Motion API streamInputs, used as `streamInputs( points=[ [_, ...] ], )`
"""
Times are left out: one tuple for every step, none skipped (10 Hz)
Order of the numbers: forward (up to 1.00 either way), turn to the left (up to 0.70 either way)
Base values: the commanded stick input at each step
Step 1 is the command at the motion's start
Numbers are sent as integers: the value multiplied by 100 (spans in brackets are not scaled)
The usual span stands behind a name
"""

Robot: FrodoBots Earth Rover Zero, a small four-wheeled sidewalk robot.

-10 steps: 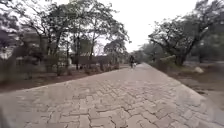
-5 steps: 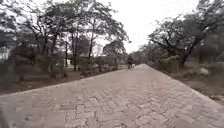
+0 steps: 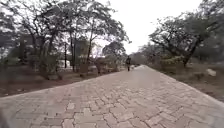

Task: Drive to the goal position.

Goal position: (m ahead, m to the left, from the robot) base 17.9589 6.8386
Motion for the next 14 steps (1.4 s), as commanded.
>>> streamInputs(
  points=[
    [70,-34],
    [70,-33],
    [70,-31],
    [70,-15],
    [70,0],
    [70,0],
    [70,0],
    [70,0],
    [70,0],
    [70,0],
    [70,0],
    [70,0],
    [70,0],
    [70,35]
  ],
)
